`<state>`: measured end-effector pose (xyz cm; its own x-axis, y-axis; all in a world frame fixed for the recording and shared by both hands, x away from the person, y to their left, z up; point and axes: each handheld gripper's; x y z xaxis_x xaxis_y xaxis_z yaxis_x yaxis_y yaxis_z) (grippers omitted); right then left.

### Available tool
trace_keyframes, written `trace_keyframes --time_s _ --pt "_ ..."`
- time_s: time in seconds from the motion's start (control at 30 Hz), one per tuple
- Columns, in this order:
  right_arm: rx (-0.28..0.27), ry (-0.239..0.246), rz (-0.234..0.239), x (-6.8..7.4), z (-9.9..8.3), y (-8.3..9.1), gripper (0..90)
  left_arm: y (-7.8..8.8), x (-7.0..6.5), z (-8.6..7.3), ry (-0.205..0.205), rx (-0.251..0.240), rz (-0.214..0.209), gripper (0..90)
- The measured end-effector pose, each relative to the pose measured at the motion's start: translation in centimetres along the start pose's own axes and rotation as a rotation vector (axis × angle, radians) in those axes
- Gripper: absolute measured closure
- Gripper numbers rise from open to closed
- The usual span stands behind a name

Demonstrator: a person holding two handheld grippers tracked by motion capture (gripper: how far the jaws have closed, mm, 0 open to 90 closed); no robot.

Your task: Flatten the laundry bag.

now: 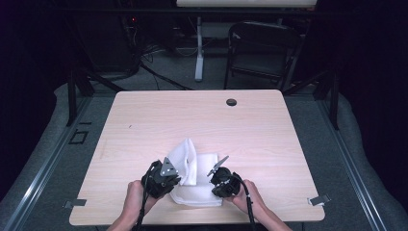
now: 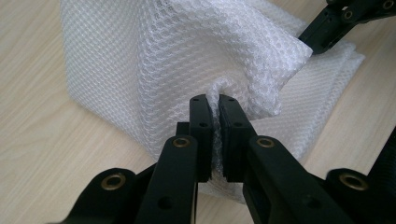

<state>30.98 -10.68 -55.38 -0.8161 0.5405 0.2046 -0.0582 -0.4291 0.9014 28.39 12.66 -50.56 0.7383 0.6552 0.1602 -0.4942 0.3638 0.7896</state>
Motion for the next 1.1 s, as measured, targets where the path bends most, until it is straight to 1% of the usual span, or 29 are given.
trace_keyframes --time_s 0.03,0.1,0.17,0.27,0.3,0.37,0.43,0.5,0.57,0.63,0.7,0.73,0.83,0.9,0.93,0.97,1.1 --pt "0.001 -0.003 -0.002 0.0 0.0 0.0 90.0 0.0 0.0 -0.1 -0.006 0.005 0.000 85.4" --pt "0.004 -0.005 -0.012 0.1 -0.1 0.1 90.0 0.1 0.1 -0.3 -0.004 0.012 0.003 85.4" --pt "0.003 -0.005 -0.008 0.1 -0.1 0.1 90.0 0.2 0.3 -0.4 -0.001 0.013 0.006 85.3" --pt "0.011 -0.007 -0.016 0.1 -0.2 0.1 90.0 0.1 0.4 -0.5 0.007 0.015 0.006 85.3" --pt "0.002 -0.014 -0.020 0.1 -0.2 0.1 90.0 0.1 0.4 -0.5 0.007 0.015 0.006 85.3" --pt "0.019 -0.017 -0.022 0.1 -0.2 0.2 90.0 0.1 0.5 -0.5 0.001 0.023 0.005 85.2" --pt "0.018 -0.017 -0.024 0.0 -0.3 0.3 90.0 0.1 0.5 -0.5 0.004 0.021 0.006 85.2" --pt "0.021 -0.016 -0.029 -0.1 -0.3 0.3 90.0 0.0 0.5 -0.5 0.006 0.028 0.002 85.1" --pt "0.016 -0.022 -0.030 -0.2 -0.4 0.3 90.0 0.0 0.5 -0.5 0.004 0.031 0.002 85.0" --pt "0.023 -0.030 -0.035 -0.3 -0.5 0.5 90.0 -0.1 0.5 -0.6 0.005 0.039 -0.004 84.9" --pt "0.028 -0.025 -0.036 -0.4 -0.5 0.5 90.0 -0.2 0.6 -0.6 0.008 0.048 -0.009 84.7" --pt "0.021 -0.038 -0.035 -0.4 -0.6 0.5 90.0 -0.2 0.6 -0.6 0.008 0.049 -0.010 84.6" --pt "0.020 -0.041 -0.037 -0.6 -0.7 0.6 90.0 -0.2 0.7 -0.7 0.008 0.052 -0.012 84.2" --pt "0.024 -0.041 -0.044 -0.7 -0.7 0.7 90.0 -0.1 0.8 -0.9 0.009 0.061 -0.017 83.9" --pt "0.027 -0.039 -0.038 -0.7 -0.7 0.7 90.0 -0.1 0.9 -1.0 0.010 0.062 -0.016 83.6" --pt "0.024 -0.047 -0.041 -0.7 -0.8 0.7 90.0 -0.1 0.9 -1.1 0.010 0.066 -0.020 83.1" --pt "0.023 -0.050 -0.048 -0.9 -0.9 0.8 90.0 -0.1 1.2 -1.5 0.013 0.079 -0.022 82.0"
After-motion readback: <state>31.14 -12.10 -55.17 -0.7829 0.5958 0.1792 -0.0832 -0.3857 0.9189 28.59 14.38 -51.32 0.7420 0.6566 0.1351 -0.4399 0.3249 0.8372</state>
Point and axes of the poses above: each handheld gripper's, and its own axes: y roughly backward along the jaws, z roughly out of its top, x roughly to its left, and after that the axes turned 6 degrees about z, right-handed
